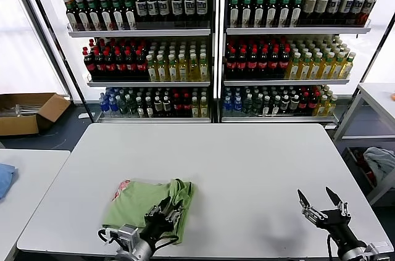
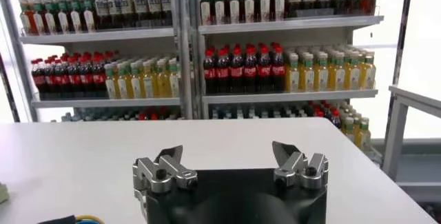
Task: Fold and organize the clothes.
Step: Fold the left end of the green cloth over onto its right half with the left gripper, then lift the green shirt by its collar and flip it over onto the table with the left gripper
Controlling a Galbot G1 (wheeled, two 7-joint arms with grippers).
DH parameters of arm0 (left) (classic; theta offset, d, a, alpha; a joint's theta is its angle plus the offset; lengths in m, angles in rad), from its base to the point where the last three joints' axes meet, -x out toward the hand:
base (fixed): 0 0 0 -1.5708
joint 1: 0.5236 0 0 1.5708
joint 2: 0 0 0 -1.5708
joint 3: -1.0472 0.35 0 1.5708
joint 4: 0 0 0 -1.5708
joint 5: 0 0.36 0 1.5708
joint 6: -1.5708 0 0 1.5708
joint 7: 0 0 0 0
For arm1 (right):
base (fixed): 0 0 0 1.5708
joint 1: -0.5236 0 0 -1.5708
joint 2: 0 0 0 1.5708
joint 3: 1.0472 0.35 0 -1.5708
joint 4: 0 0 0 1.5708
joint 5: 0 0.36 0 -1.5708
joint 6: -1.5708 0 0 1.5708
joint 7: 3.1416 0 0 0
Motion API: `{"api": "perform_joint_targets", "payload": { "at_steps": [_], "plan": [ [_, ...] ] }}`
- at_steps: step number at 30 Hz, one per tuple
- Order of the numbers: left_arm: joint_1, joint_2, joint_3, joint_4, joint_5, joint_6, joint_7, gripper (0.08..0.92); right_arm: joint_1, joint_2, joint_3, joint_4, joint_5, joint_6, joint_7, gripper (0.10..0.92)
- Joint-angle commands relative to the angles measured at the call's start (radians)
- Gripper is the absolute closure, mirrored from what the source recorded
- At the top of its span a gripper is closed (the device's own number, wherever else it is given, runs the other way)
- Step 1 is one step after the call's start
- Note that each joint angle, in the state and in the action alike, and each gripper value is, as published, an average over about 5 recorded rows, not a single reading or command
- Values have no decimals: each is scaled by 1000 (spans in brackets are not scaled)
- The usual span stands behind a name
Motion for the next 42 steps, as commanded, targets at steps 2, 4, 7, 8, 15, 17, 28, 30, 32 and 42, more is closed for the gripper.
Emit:
{"api": "perform_joint_targets", "payload": {
  "at_steps": [2,4,7,8,15,17,28,30,32,42],
  "plan": [
    [2,-33,102,-54,-48,-93,-21,418,2,5,-11,1,-7,0,0,203],
    [20,-30,94,-110,-84,-95,-9,358,3,6,-14,3,-8,0,0,203],
    [43,-7,50,-185,-142,-87,1,280,4,7,-19,4,-9,0,0,203],
    [47,6,24,-201,-157,-85,3,256,5,7,-20,4,-10,0,-1,203],
    [31,147,-239,-101,-171,-159,28,178,4,8,-28,5,-9,5,-2,203],
    [18,172,-293,-25,-153,-180,53,177,1,8,-29,6,-8,8,-3,203],
    [39,126,-300,203,105,-257,117,177,-25,0,-5,1,26,16,-3,203],
    [46,102,-288,210,133,-264,118,177,-25,-1,-8,1,27,16,-3,203],
    [56,79,-276,213,160,-272,118,177,-25,-1,-10,1,27,16,-3,203],
    [91,9,-157,124,287,-253,117,177,-23,-4,-3,0,42,16,-2,203]
  ]
}}
